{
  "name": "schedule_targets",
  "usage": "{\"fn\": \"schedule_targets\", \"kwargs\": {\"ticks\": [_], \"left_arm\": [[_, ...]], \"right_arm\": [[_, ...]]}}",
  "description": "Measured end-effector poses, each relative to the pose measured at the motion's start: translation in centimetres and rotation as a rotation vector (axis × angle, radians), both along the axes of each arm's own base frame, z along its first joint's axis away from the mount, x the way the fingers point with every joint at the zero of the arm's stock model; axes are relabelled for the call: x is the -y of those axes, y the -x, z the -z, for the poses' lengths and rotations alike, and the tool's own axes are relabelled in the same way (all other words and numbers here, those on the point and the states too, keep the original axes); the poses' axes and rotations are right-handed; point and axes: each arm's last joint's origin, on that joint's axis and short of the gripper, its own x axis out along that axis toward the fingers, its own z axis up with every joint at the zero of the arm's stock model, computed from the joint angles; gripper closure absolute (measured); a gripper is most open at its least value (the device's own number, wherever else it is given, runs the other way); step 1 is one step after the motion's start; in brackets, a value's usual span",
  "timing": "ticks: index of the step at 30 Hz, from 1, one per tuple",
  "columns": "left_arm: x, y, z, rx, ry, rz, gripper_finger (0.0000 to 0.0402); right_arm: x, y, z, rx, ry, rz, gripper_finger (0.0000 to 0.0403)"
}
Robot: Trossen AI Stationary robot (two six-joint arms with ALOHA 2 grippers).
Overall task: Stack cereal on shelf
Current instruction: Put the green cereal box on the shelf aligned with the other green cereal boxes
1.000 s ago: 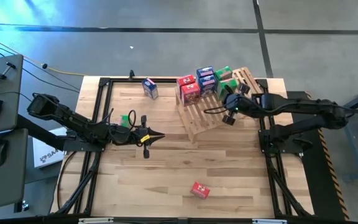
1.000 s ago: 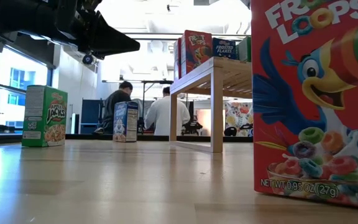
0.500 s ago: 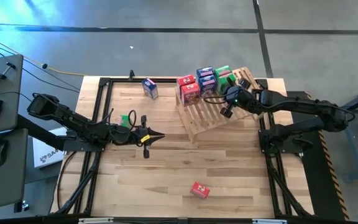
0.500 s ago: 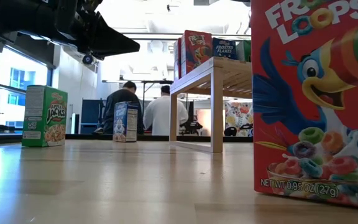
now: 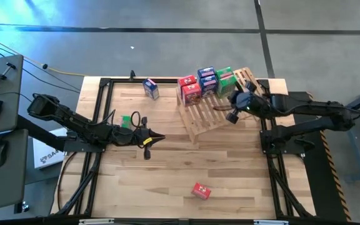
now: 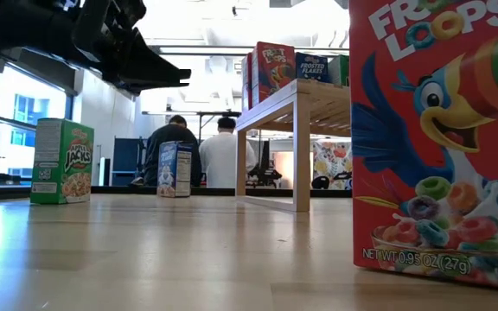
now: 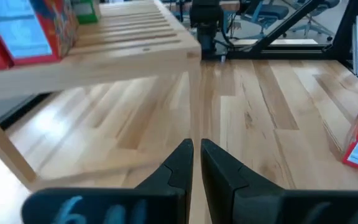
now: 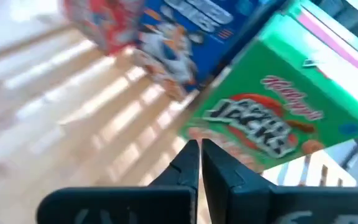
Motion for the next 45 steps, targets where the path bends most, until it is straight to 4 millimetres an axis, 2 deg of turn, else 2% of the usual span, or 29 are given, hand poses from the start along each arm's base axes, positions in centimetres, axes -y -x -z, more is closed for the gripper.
{"fn": "schedule_targets", "kwargs": {"ticks": [5,11,20,24,27,34,39,42,45], "left_arm": [[0.0,0.0,0.1,-0.014,-0.051,0.014,0.0381],[0.1,-0.2,-1.0,0.092,-0.035,0.031,0.0381],[-1.1,-0.6,-1.1,0.075,-0.034,-0.076,0.0399],[-1.5,-0.8,-1.2,0.019,-0.033,-0.084,0.0401],[-1.1,-0.9,-1.9,-0.096,-0.021,-0.072,0.0400],[0.3,-1.3,-4.8,-0.285,0.102,-0.056,0.0366],[0.5,-1.4,-5.4,-0.319,0.249,-0.025,0.0367],[0.2,-1.1,-5.5,-0.362,0.323,-0.119,0.0372],[0.1,-0.4,-6.6,-0.460,0.353,-0.231,0.0360]], "right_arm": [[-3.7,0.0,0.0,0.054,-0.004,-0.078,0.0403],[-8.4,-1.3,0.6,0.134,0.089,-0.197,0.0403],[-12.6,-1.6,6.5,0.344,0.088,-0.399,0.0403],[-13.5,-1.0,8.2,0.439,0.083,-0.460,0.0403],[-13.8,-0.6,8.6,0.461,0.093,-0.479,0.0403],[-14.1,-0.4,8.7,0.451,0.114,-0.482,0.0403],[-14.1,-0.3,8.9,0.431,0.122,-0.485,0.0403],[-14.0,-0.3,8.9,0.429,0.123,-0.486,0.0403],[-14.0,-0.3,8.9,0.427,0.123,-0.486,0.0403]]}}
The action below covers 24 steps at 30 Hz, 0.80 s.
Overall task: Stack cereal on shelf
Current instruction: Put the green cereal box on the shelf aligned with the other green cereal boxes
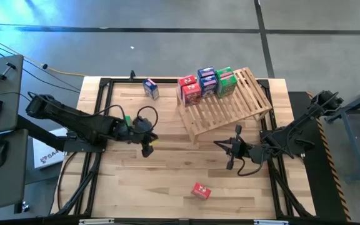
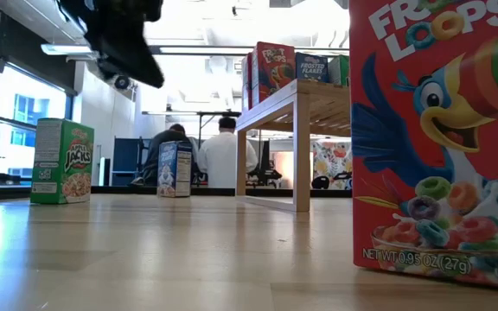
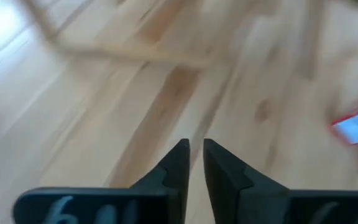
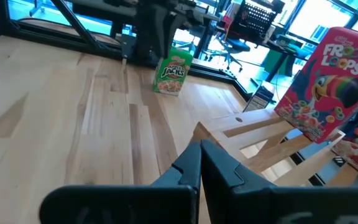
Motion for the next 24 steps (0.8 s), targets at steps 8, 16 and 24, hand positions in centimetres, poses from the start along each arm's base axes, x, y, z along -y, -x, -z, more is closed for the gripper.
{"fn": "schedule_targets", "kwargs": {"ticks": [8,16,24], "left_arm": [[0.0,3.3,-2.3,-0.274,0.050,-0.277,0.0263],[-0.2,5.0,-2.2,-0.387,0.044,-0.421,0.0169],[-0.6,6.0,-1.6,-0.428,0.043,-0.560,0.0128]], "right_arm": [[0.0,0.0,0.0,-0.001,0.001,0.000,0.0403],[0.0,0.0,0.1,-0.010,0.004,0.001,0.0403],[0.0,0.0,0.1,-0.010,-0.006,-0.008,0.0403]]}}
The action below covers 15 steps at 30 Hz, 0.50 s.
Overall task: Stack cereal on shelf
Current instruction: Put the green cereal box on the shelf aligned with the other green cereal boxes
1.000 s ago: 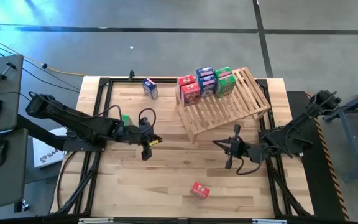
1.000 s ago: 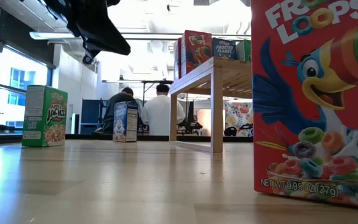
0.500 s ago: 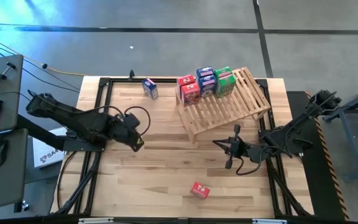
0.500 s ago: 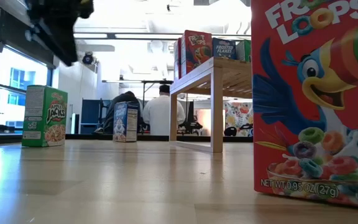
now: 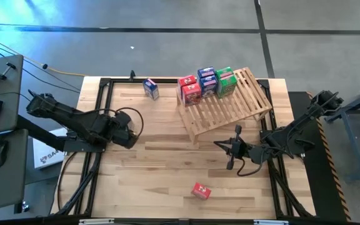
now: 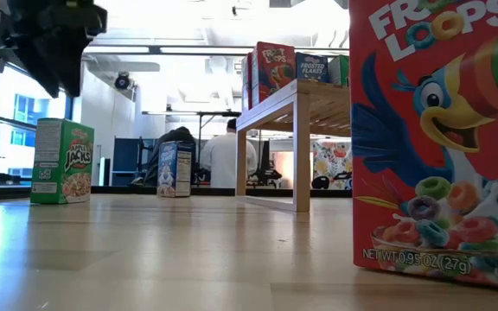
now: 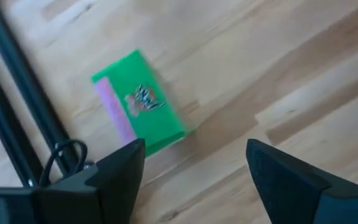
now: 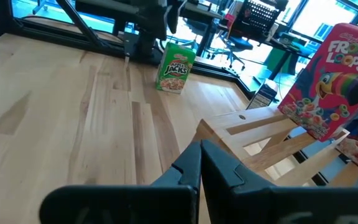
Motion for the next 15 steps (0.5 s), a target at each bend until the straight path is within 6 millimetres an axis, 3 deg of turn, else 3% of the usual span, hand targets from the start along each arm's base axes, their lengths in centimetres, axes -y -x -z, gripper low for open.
{"fn": "schedule_targets", "kwargs": {"ticks": [15], "left_arm": [[-1.5,0.9,3.8,-0.100,-0.046,-0.090,0.0116]], "right_arm": [[0.0,0.0,0.0,-0.001,-0.001,-0.003,0.0403]]}}
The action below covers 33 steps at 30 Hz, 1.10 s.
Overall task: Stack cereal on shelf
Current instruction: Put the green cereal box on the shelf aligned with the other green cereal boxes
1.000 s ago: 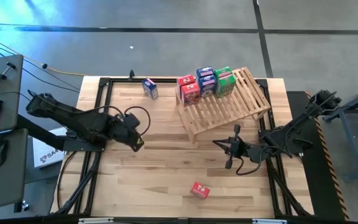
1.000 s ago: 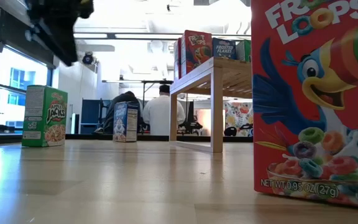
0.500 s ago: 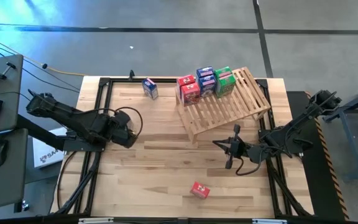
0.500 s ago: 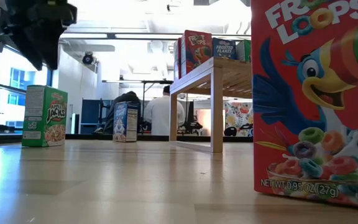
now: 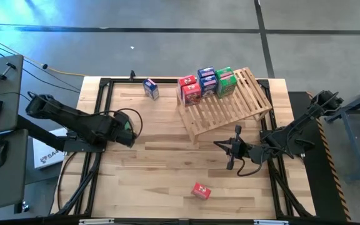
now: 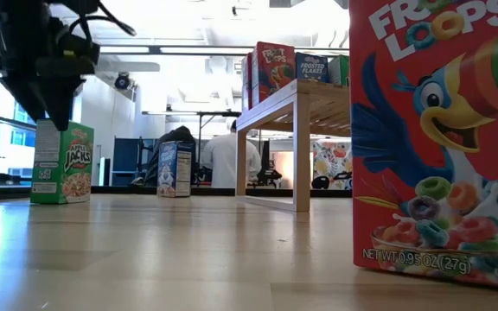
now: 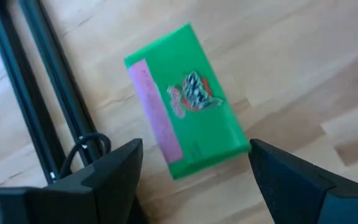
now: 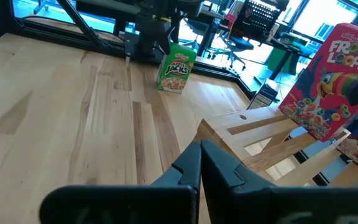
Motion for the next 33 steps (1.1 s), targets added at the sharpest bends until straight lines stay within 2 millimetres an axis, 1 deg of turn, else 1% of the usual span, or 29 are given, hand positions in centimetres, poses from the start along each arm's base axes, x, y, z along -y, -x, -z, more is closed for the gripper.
{"fn": "schedule_targets", "kwargs": {"ticks": [4,11,22,25,28,33], "left_arm": [[-0.2,-0.3,0.5,0.031,-0.038,0.012,0.0116],[-0.4,-0.4,1.6,0.028,-0.037,0.053,0.0123],[0.3,-0.4,1.7,-0.012,-0.041,0.198,0.0200],[0.9,-0.6,1.3,-0.014,-0.037,0.276,0.0212],[1.9,-1.3,0.2,0.032,-0.028,0.398,0.0217],[4.2,-3.2,-1.6,0.211,0.028,0.622,0.0220]], "right_arm": [[0.0,0.0,0.0,0.000,0.000,0.000,0.0403],[0.0,0.0,0.0,0.000,0.000,0.000,0.0403],[0.0,0.0,0.0,0.000,-0.001,0.000,0.0403],[0.0,0.0,0.0,0.001,-0.016,-0.011,0.0403],[-0.1,0.0,0.0,0.006,-0.048,-0.016,0.0403],[-0.2,-0.1,0.0,-0.001,-0.079,-0.064,0.0402]]}}
